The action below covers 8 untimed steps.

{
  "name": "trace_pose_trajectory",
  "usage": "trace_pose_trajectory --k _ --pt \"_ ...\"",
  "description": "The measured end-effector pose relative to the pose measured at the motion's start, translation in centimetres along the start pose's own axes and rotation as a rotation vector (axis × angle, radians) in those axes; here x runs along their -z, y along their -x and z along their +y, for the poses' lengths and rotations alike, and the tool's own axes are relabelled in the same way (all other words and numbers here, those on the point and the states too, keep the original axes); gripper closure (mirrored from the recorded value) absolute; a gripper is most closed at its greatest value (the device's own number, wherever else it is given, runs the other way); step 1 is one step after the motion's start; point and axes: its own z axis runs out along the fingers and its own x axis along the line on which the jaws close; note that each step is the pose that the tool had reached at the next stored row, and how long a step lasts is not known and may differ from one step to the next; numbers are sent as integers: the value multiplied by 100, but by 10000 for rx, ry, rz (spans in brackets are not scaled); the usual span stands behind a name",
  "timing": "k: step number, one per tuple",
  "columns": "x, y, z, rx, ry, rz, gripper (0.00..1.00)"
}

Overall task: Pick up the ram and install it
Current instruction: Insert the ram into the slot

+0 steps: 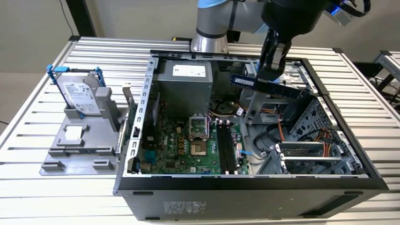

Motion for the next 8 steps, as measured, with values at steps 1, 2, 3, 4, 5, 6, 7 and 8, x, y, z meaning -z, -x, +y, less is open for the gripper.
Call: trace_pose_trajectory --k 1,2,3,4,5,6,7,8 --pt "0 0 0 -97 -2 -2 100" --pt "0 0 0 -193 -4 -3 100" --pt "0 0 0 -289 -6 -5 100" --pt "0 0 1 -388 -9 -8 100" --pt "-1 -1 1 -485 -11 -11 100" --pt "-1 -1 1 -590 -13 -12 100" --pt "-1 -1 1 -683 -16 -14 100" --pt "-1 -1 1 -786 -18 -16 100"
